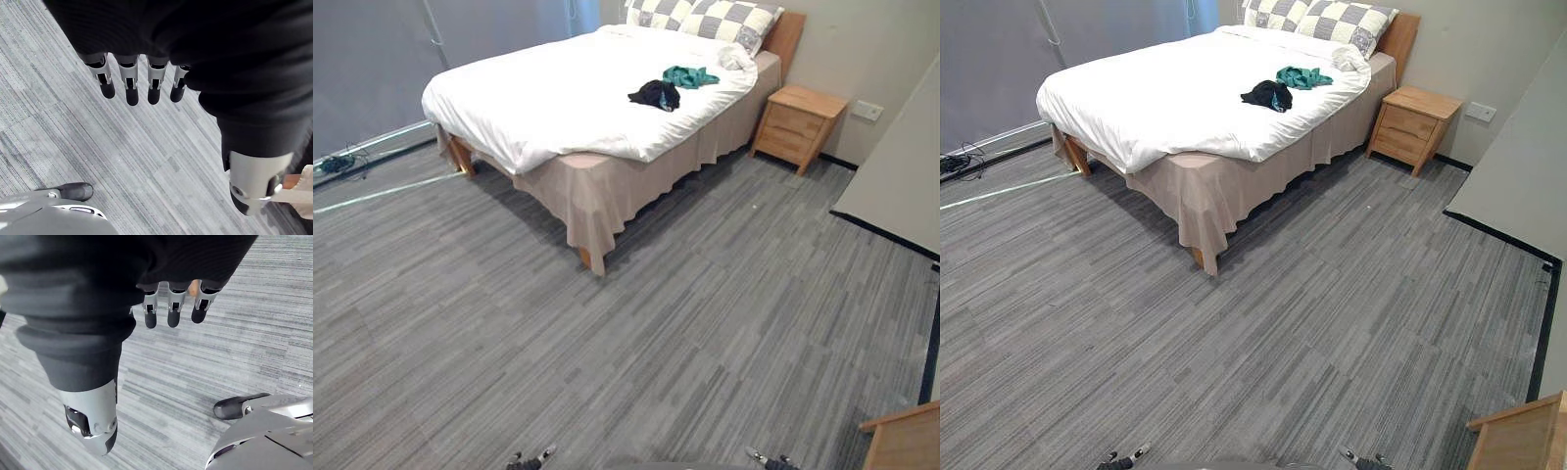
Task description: Tidy the bed and pick cloth on bed and put in laundry
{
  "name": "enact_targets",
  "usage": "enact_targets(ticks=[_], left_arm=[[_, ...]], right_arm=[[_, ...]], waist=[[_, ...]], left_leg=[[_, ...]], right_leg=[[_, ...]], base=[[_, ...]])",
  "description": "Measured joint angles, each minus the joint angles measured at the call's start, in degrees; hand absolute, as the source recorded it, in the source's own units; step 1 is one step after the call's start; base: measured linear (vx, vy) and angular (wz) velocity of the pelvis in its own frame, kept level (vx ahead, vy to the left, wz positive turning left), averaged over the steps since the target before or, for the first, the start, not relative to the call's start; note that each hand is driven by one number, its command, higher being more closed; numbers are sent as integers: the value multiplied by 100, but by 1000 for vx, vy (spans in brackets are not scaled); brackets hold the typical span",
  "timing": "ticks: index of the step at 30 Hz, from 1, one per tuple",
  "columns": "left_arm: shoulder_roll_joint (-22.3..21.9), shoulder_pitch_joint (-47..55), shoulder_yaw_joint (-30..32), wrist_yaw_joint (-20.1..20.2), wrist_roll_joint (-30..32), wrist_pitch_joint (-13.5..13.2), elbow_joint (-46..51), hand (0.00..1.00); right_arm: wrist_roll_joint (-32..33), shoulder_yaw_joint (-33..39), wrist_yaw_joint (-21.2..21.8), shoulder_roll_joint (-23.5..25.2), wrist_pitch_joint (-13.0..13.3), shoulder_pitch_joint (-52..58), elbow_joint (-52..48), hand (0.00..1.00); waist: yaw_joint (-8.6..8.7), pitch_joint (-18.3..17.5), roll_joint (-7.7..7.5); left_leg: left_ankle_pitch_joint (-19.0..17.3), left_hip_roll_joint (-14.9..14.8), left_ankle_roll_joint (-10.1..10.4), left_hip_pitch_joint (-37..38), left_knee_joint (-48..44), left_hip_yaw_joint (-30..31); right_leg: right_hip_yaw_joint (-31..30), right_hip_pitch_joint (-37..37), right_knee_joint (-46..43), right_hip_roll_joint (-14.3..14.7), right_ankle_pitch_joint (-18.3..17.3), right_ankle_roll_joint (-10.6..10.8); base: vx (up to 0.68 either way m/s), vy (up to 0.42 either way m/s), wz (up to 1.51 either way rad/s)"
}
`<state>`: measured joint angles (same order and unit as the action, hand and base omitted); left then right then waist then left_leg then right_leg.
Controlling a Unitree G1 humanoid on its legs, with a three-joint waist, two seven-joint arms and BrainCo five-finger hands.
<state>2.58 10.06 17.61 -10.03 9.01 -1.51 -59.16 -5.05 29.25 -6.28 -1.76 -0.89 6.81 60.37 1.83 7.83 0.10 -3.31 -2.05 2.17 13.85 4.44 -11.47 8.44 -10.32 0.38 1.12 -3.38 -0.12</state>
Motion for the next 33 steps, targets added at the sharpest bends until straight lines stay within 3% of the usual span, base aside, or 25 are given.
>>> enact_targets(ticks=[10,12,14,16,17,19,21,23,24,26,27,28,29,30,32,33], left_arm=[[49,-19,-53,3,-70,1,1,0],[104,-65,-126,5,-168,0,0,0],[126,-139,-168,5,-192,1,-13,0],[178,-156,-197,7,-232,2,-60,0],[221,-181,-226,9,-248,8,-124,0],[259,-196,-220,11,-277,17,-139,0],[252,-330,-189,18,-279,30,-146,0],[241,-604,-163,37,-275,30,-223,0],[216,-781,-67,106,-268,17,-227,0],[224,-858,67,121,-244,0,-334,0],[235,-882,95,122,-213,2,-370,0],[98,-909,104,136,-181,-6,-381,0],[45,-900,87,138,-167,-32,-379,0],[16,-899,80,138,-167,-40,-378,0],[-41,-827,81,138,-191,-42,-367,0],[-24,-791,82,138,-296,-45,-309,0]], right_arm=[[1,4,2,38,-11,-59,-1,0],[4,11,1,58,-16,-144,-3,0],[4,1,8,72,-14,-179,-11,0],[3,-18,36,81,-16,-262,-20,0],[3,-14,37,83,-43,-210,3,0],[6,-9,39,77,-62,-142,11,0],[22,-17,41,77,-62,-165,13,0],[59,-34,40,38,-58,-234,2,0],[104,-90,37,8,-56,-244,3,0],[123,-97,43,52,-55,-232,10,0],[133,-94,49,34,-57,-213,16,0],[170,-70,66,-5,-40,-277,32,0],[185,-40,110,11,13,-305,34,0],[204,-5,137,-19,36,-323,24,0],[219,6,136,-121,30,-371,32,0],[216,-91,128,-129,27,-410,45,0]], waist=[[-20,-4,-29],[-86,57,-88],[-164,125,-116],[-197,219,-100],[-86,259,-120],[-82,273,-101],[53,326,-6],[125,464,113],[181,570,55],[231,699,-169],[232,724,-192],[231,803,34],[239,782,101],[236,797,161],[194,785,379],[183,832,433]], left_leg=[[-3,4,2,-312,75,-172],[-125,34,-19,-350,51,-296],[-323,46,-77,-331,14,-394],[-523,35,-116,-253,-143,-455],[-700,-10,-116,-70,-283,-405],[-883,-153,-61,54,-483,-348],[-949,-478,65,197,-532,-276],[-937,-778,86,297,-489,-279],[-937,-839,87,436,-456,-289],[-945,-765,101,780,-435,-301],[-951,-804,110,970,-442,-308],[-762,-1060,415,1119,-609,-440],[-473,-1250,706,910,-1172,-431],[-312,-1396,766,748,-1647,-399],[894,-2008,794,-145,-3620,-152],[857,-2296,890,-695,-5051,-1]], right_leg=[[-82,498,-266,-8,-142,3],[-121,943,-1031,-92,-561,95],[-9,1493,-2234,-253,-887,491],[361,2250,-3909,-575,-821,639],[813,2610,-4969,-967,-822,556],[1106,2811,-5206,-1140,-1082,475],[1397,3041,-4492,-1089,-1225,334],[1491,3272,-3109,-991,-827,265],[1325,3406,-1713,-1103,-27,399],[1024,3440,-906,-1389,367,550],[1016,3421,-1038,-1415,846,486],[1024,3573,-1720,-1276,994,347],[1016,3782,-2358,-1199,828,102],[1053,3792,-2574,-1129,607,-120],[1131,3495,-2668,-759,56,-341],[1144,3082,-2479,-502,-118,-446]], base=[[23,-16,-7],[90,-8,-17],[48,0,-31],[80,-2,-15],[262,-18,17],[347,-37,16],[501,-136,36],[567,-258,42],[569,-307,29],[649,-385,25],[711,-430,-4],[697,-497,-15],[682,-539,-21],[678,-625,-29],[694,-519,-43],[786,-432,-39]])
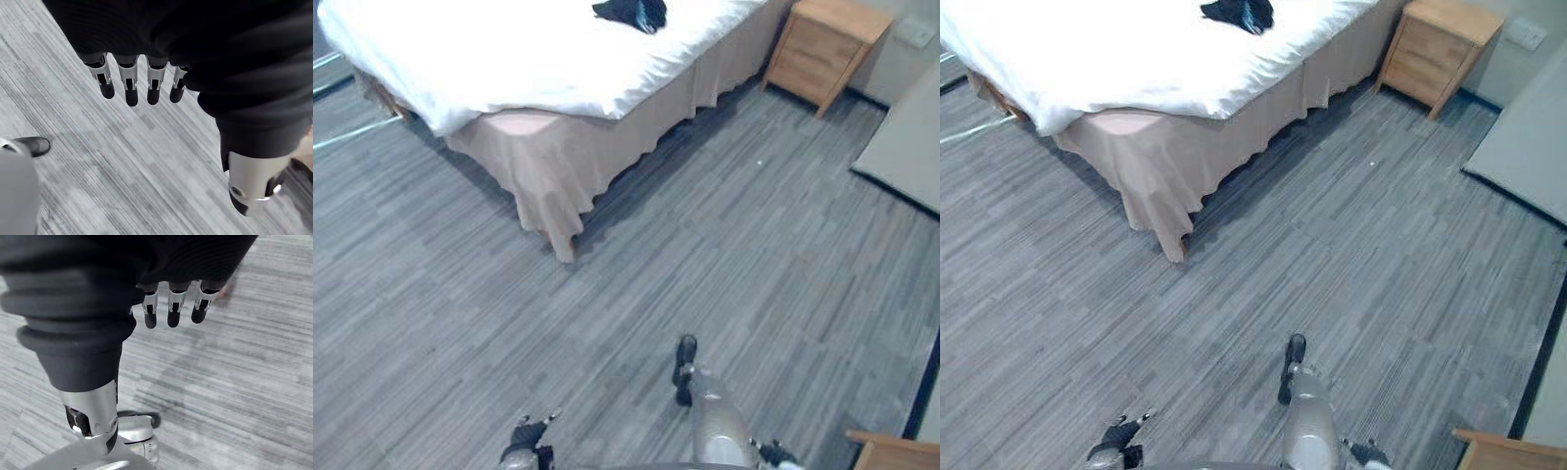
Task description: Tidy the bed and pick cloth on bed and put in laundry
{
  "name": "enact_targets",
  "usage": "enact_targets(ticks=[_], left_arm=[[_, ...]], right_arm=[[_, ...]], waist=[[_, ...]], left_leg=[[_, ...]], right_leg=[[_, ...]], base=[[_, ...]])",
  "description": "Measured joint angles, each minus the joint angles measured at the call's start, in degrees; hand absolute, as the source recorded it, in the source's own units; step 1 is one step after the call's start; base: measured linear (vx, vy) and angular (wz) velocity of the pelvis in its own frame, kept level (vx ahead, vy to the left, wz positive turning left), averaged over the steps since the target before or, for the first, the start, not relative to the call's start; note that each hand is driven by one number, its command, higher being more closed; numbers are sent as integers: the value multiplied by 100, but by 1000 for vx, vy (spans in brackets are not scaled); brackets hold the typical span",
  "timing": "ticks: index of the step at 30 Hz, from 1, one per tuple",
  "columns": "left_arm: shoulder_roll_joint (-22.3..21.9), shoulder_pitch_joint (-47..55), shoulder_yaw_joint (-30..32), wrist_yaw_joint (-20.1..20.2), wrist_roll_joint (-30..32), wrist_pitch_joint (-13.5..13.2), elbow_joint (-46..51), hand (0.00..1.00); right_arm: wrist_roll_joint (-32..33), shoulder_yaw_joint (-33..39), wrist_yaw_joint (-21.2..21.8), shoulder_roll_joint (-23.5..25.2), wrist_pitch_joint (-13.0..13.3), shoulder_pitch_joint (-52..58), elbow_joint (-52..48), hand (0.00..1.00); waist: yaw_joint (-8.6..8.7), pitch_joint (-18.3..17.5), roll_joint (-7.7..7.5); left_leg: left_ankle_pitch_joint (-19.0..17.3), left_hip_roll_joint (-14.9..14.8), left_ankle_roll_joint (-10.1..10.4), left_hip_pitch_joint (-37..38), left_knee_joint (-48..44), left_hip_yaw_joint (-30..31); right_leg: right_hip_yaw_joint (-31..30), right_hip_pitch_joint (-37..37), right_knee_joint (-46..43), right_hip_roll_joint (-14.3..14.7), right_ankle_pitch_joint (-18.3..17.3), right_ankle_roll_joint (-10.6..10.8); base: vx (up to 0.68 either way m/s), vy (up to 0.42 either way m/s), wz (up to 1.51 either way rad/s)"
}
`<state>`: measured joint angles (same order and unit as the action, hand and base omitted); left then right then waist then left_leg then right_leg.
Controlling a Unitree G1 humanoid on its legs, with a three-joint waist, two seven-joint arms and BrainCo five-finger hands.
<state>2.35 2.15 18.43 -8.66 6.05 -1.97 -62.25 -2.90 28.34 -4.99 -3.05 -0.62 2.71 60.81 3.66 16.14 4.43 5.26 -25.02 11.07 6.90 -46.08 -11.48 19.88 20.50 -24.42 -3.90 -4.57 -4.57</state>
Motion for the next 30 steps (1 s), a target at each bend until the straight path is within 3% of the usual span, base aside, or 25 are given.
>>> enact_targets(ticks=[1,2,3,4,6,9,10,11,12,13,14,15,16,17,18,20,23,25,27,28,29,30], left_arm=[[44,44,9,-15,-90,-34,95,0],[70,54,9,-15,-104,-49,155,0],[101,91,11,-15,-146,-85,293,0],[109,122,10,-16,-148,-98,374,0],[55,162,12,-18,-205,-116,496,0],[4,178,14,-20,-211,-112,528,0],[-6,199,-4,-18,-208,-109,505,0],[-10,204,-14,-17,-207,-108,468,0],[-25,234,-27,-5,-200,-95,405,0],[4,239,-25,0,-196,-89,345,0],[95,244,-2,18,-198,-86,332,0],[136,288,20,69,-199,-82,333,0],[134,311,18,91,-198,-72,327,0],[129,364,-5,101,-198,-31,291,0],[139,414,-78,104,-199,15,255,0],[192,408,-243,104,-198,29,196,0],[190,407,-333,110,-194,38,221,0],[223,419,-455,108,-190,39,220,0],[311,418,-525,110,-189,40,217,0],[415,464,-529,107,-187,45,216,0],[514,525,-524,108,-182,46,216,0],[487,557,-461,106,-166,59,139,0]], right_arm=[[0,-162,-27,-70,2,-35,30,0],[-1,-242,-35,-77,4,-39,40,0],[-11,-410,-44,-118,5,-64,56,0],[-24,-519,-57,-148,7,-98,59,0],[-226,-681,-63,-268,17,-383,71,0],[-338,-673,-57,-301,33,-475,14,0],[-405,-671,-56,-299,35,-425,-80,0],[-434,-670,-56,-296,36,-378,-109,0],[-455,-668,-59,-269,26,-253,-145,0],[-456,-669,-56,-214,22,-203,-141,0],[-467,-673,-44,-148,18,-69,-83,0],[-543,-665,-22,-128,13,-73,-49,0],[-592,-636,-19,-126,14,-68,-40,0],[-641,-630,-7,-132,10,-65,-25,0],[-691,-643,23,-117,16,-61,-26,0],[-692,-693,25,-84,11,-58,-37,0],[-667,-766,26,-73,25,-133,-121,0],[-588,-757,18,-71,27,-130,-164,0],[-479,-740,17,-17,19,-120,-136,0],[-374,-735,22,86,18,-115,-85,0],[-338,-735,24,134,19,-104,-37,0],[-277,-726,28,156,21,-93,60,0]], waist=[[-48,86,-23],[-87,119,-61],[-156,184,-204],[-167,185,-239],[-332,175,-288],[-454,168,-300],[-440,149,-267],[-440,134,-241],[-440,44,-198],[-419,-53,-254],[-448,-185,-484],[-458,-191,-592],[-447,-197,-601],[-448,-195,-597],[-427,-195,-593],[-369,-195,-569],[-356,-173,-476],[-311,-263,-452],[-300,-335,-574],[-310,-427,-780],[-312,-467,-926],[-341,-477,-932]], left_leg=[[-399,-126,46,-399,-1072,59],[-595,-113,3,-520,-1385,26],[-928,2,-191,-796,-1580,-106],[-1081,89,-276,-964,-1517,-175],[-1469,625,-201,-1549,-216,-588],[-1390,1157,-300,-1724,1790,-1201],[-1005,1335,-674,-1722,2607,-1768],[-690,1384,-863,-1713,2866,-2160],[-398,1445,-1886,-1632,3062,-3140],[-610,1539,-2022,-1586,3117,-3251],[-811,1814,-2011,-1575,3285,-3134],[-845,2040,-1958,-1431,3513,-2925],[-869,2122,-1942,-1329,3602,-2811],[-949,2210,-1867,-1116,3724,-2611],[-1116,2284,-1763,-810,3773,-2215],[-1170,2305,-1706,-443,3840,-1774],[-1107,2216,-1588,-63,3997,-1180],[-1070,2099,-1296,-13,4078,-816],[-1068,2084,-1027,25,4203,-569],[-1088,2098,-751,72,4207,-375],[-1115,2129,-615,105,4229,-321],[-1195,2035,-391,287,4281,-243]], right_leg=[[-1,-606,303,212,-84,-71],[-4,-919,474,265,-104,-108],[-26,-1521,871,338,-128,-145],[-33,-1792,1099,366,-141,-123],[-124,-2503,1726,363,-108,-26],[-57,-2990,2097,269,-209,152],[93,-3256,2232,259,-312,300],[174,-3380,2279,275,-387,379],[345,-3652,2258,332,-639,582],[442,-3730,2240,277,-716,663],[595,-3734,2075,124,-806,808],[697,-3631,1496,-52,-865,906],[702,-3527,999,-132,-885,952],[654,-3247,-41,-352,-815,1078],[356,-2678,-1802,-669,-678,1342],[153,-2207,-2672,-868,-932,1409],[-91,-1693,-2018,-1023,-1190,1251],[-794,-1412,-650,-975,-1081,1303],[-1464,-1285,440,-1060,-666,1317],[-1832,-1231,1027,-1154,113,1277],[-1902,-1237,1127,-1204,551,1242],[-1818,-1288,947,-1162,391,1446]], base=[[803,-411,-29],[607,-268,-15],[484,-190,3],[525,-182,6],[518,-117,-17],[507,-1,-3],[385,62,33],[488,101,63],[522,122,75],[534,125,108],[644,171,114],[517,158,105],[503,173,89],[493,141,98],[492,92,108],[488,-5,134],[443,-162,138],[371,-335,150],[239,-344,119],[244,-518,70],[284,-645,54],[194,-507,21]])
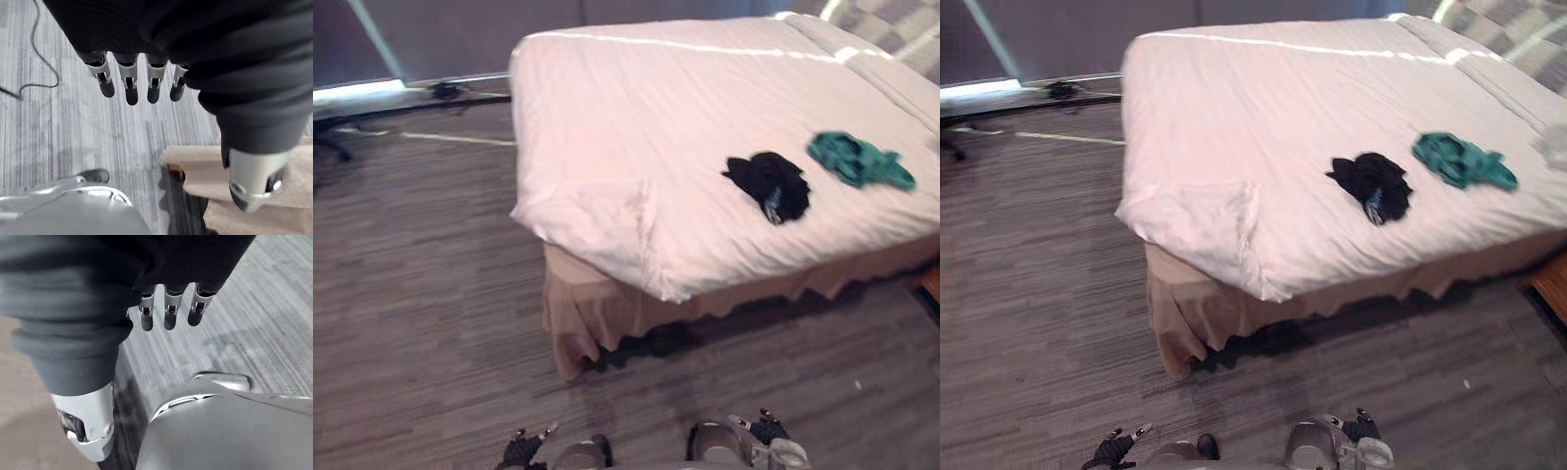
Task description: Tidy the bed and pick cloth on bed and put in laundry
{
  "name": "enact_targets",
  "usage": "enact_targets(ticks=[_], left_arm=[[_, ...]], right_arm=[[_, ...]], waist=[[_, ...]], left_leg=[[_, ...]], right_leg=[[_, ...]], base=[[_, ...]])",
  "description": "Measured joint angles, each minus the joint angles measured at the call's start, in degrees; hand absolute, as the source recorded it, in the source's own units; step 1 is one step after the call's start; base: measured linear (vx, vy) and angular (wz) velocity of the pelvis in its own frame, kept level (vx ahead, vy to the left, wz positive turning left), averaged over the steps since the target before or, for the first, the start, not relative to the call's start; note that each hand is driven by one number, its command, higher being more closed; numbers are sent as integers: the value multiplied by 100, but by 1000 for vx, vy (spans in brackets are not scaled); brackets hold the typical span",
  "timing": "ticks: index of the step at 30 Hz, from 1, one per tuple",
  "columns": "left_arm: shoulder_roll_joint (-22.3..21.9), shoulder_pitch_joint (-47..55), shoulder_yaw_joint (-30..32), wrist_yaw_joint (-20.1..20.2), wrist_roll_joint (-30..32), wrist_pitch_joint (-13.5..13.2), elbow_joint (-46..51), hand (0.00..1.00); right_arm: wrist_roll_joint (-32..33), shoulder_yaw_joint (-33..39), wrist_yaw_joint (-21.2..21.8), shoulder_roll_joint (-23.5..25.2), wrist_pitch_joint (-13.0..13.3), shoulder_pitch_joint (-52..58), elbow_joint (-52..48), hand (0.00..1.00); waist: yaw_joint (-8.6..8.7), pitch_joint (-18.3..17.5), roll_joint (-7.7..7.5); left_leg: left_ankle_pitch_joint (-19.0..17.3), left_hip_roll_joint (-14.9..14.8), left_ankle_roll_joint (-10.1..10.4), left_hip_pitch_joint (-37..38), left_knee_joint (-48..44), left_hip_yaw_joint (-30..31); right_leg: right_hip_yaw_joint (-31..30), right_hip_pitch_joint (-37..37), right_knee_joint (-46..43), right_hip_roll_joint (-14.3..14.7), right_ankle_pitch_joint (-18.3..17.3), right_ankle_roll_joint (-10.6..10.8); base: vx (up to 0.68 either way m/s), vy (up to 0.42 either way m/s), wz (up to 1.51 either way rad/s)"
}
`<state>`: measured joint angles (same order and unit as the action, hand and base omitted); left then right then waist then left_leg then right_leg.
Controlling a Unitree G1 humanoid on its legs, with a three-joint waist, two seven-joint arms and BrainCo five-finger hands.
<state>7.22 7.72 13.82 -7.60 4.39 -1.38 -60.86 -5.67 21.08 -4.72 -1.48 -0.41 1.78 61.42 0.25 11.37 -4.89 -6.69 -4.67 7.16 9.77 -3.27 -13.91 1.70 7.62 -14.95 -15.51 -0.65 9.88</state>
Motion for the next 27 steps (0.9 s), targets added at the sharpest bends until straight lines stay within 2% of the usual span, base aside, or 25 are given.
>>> enact_targets(ticks=[1,2,3,5,8,9,11,12,16,19,22,25,27], left_arm=[[-107,38,24,-1,24,-5,-1,0],[-311,6,37,15,24,-10,63,0],[-358,-44,42,13,15,-10,121,0],[-403,-94,45,7,-46,-14,676,0],[-333,-247,47,-48,-161,-120,2029,0],[-242,-261,51,-135,-161,-208,2767,0],[10,-324,246,-356,-160,-441,3716,0],[272,-508,619,-639,-246,-635,4307,0],[907,-962,1158,-1126,-405,-897,5172,0],[1200,-1261,1082,-1155,-367,-919,5365,0],[1293,-1656,875,-1154,-199,-903,5329,0],[1597,-2322,480,-1146,-21,-824,4832,0],[1931,-3330,-48,-1136,125,-693,4163,0]], right_arm=[[58,58,-5,-67,-2,41,16,0],[116,176,-20,-325,-7,115,10,0],[124,230,-18,-384,-11,132,18,0],[183,274,-28,-415,-3,212,11,0],[271,266,-65,-393,6,302,-4,0],[293,261,-83,-395,27,341,-66,0],[332,258,-150,-341,139,473,-228,0],[339,257,-152,-322,221,567,-223,0],[330,266,-151,-334,222,793,-205,0],[324,350,-129,-345,212,820,-224,0],[319,388,-123,-360,219,810,-277,0],[320,386,-120,-358,229,712,-429,0],[331,381,-128,-369,229,530,-503,0]], waist=[[32,-35,117],[76,-155,587],[105,-152,699],[213,-155,785],[196,-163,796],[194,-162,793],[212,-178,816],[211,-191,844],[208,-203,923],[238,-187,958],[300,-135,951],[297,82,846],[414,362,740]], left_leg=[[41,-186,92,-2,33,-31],[127,-653,248,-66,67,-36],[172,-755,308,-102,89,-37],[321,-883,403,-107,199,-41],[497,-947,336,-119,340,-71],[503,-945,329,-131,340,-93],[502,-908,329,-148,347,-167],[502,-865,329,-163,367,-223],[501,-751,329,-160,447,-323],[483,-681,303,-135,441,-383],[358,-687,273,-346,356,-441],[322,-659,261,-754,83,-598],[279,-637,283,-1195,-87,-614]], right_leg=[[98,-53,64,156,-25,-41],[417,-267,508,554,-43,-202],[498,-317,594,665,-37,-216],[675,-371,686,855,-47,-359],[778,-363,719,951,-49,-441],[773,-364,763,958,-26,-465],[739,-376,880,976,80,-494],[716,-416,1077,968,216,-480],[633,-566,1555,922,535,-463],[595,-642,1774,881,696,-444],[481,-463,1917,896,846,-429],[291,-85,1917,856,993,-423],[222,344,1922,805,1116,-422]], base=[[236,-473,31],[215,-405,31],[173,-311,40],[98,-184,35],[76,-128,16],[52,-45,-5],[48,2,-10],[37,13,-11],[18,35,-9],[-32,26,-10],[-109,-3,-12],[-162,-25,-30],[-227,-48,-12]])
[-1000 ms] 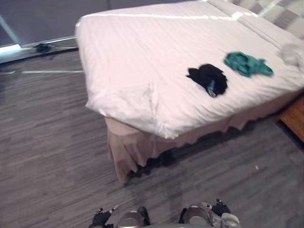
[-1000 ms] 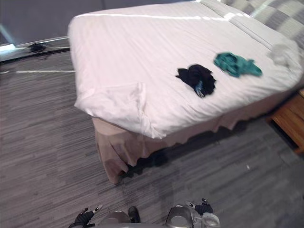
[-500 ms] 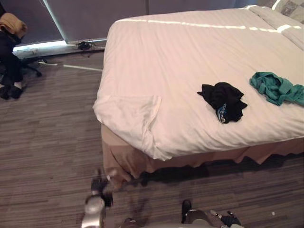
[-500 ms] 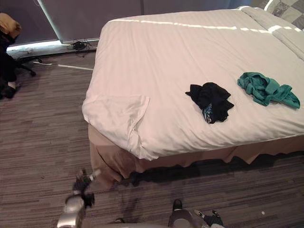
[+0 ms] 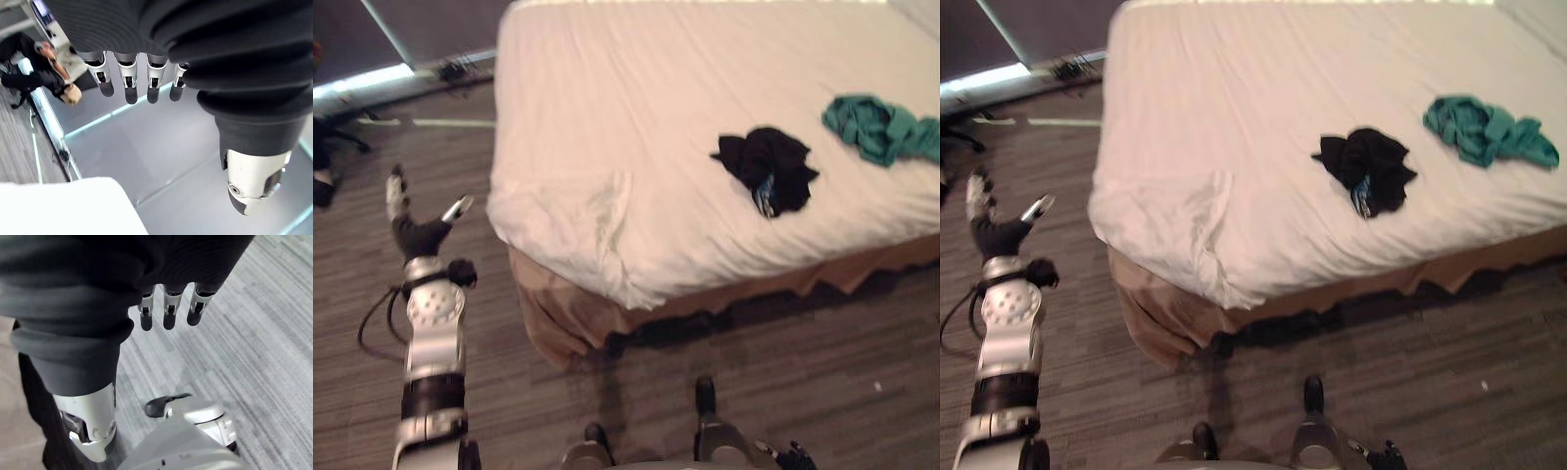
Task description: Tidy the bed and pick cloth on bed and put in laundry
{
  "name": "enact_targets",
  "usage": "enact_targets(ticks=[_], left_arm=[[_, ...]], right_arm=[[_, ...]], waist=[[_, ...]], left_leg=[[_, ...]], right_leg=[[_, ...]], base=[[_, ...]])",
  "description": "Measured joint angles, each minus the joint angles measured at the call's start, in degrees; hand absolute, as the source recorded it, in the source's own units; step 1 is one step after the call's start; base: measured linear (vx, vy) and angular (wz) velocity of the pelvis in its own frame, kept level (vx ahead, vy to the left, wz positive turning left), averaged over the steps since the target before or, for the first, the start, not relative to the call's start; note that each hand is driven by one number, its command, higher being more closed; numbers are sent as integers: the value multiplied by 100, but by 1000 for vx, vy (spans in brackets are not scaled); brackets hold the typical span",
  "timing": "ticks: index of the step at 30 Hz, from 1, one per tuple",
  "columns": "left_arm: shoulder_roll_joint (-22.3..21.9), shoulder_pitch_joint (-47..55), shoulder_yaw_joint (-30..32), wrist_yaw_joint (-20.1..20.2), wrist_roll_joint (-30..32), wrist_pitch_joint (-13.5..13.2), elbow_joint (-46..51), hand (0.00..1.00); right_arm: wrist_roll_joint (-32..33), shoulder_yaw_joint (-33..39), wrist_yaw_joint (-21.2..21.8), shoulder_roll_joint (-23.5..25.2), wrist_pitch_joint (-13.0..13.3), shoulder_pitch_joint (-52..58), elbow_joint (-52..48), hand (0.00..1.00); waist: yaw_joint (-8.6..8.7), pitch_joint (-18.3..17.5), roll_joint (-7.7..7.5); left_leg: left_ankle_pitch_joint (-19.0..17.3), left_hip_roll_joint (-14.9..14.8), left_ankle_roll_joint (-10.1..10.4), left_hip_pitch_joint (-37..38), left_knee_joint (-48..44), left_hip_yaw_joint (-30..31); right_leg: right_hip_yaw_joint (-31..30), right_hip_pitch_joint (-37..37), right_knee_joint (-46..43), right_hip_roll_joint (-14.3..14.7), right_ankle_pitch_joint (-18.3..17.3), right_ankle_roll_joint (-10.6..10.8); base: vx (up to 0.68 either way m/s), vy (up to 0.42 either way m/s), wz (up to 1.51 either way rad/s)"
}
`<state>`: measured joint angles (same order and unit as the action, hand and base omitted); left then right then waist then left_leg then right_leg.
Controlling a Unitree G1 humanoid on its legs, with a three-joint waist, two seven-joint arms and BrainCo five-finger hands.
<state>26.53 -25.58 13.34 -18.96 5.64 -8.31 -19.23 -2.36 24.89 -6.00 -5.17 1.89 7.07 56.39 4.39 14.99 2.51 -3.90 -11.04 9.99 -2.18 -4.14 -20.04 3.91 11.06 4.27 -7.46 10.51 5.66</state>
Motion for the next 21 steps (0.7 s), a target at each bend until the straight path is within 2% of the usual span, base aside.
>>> enact_targets(ticks=[3,5,6,8,9,14,18,21], left_arm=[[354,-1104,-553,5,205,133,-781,0],[456,-1725,-895,7,316,229,-1325,0],[535,-2152,-1124,7,432,308,-1684,100],[634,-2548,-1355,9,550,357,-2059,100],[733,-2899,-1542,19,704,436,-2436,100],[782,-3445,-1801,12,1305,565,-2983,100],[808,-3358,-1872,371,2043,602,-2982,100],[800,-2797,-1778,505,2164,567,-2846,100]], right_arm=[[81,-79,-45,0,15,-282,-118,0],[206,-189,-107,-8,36,-368,-213,0],[297,-288,-161,-2,54,-461,-265,0],[402,-396,-163,25,99,-535,-394,0],[489,-510,-180,41,196,-637,-460,0],[713,-587,-280,59,337,-678,-653,0],[913,-575,-286,44,343,-660,-951,0],[1014,-476,-342,-66,331,-660,-1407,0]], waist=[[148,363,-141],[155,532,-166],[183,692,-182],[222,849,-204],[274,1055,-249],[256,1101,-272],[135,1101,-273],[124,1097,-271]], left_leg=[[38,-10,33,-453,-119,-79],[51,-43,30,-673,-223,-150],[64,-92,9,-817,-316,-169],[66,-138,9,-945,-415,-201],[63,-195,12,-996,-473,-211],[62,-227,13,-1172,-483,-304],[12,-287,19,-997,-493,-393],[-78,-296,-1,-783,-561,-388]], right_leg=[[-181,490,6,13,160,46],[-286,727,17,16,279,69],[-303,841,26,47,343,9],[-352,948,28,84,431,-57],[-368,978,28,124,443,-63],[-428,1173,27,152,454,-60],[-482,1029,3,161,443,-46],[-485,761,-2,153,363,55]], base=[[-149,-64,-20],[-76,-50,-19],[-41,-45,-16],[-7,-32,-5],[-1,-22,-4],[0,0,0],[9,23,-6],[-6,25,-7]])
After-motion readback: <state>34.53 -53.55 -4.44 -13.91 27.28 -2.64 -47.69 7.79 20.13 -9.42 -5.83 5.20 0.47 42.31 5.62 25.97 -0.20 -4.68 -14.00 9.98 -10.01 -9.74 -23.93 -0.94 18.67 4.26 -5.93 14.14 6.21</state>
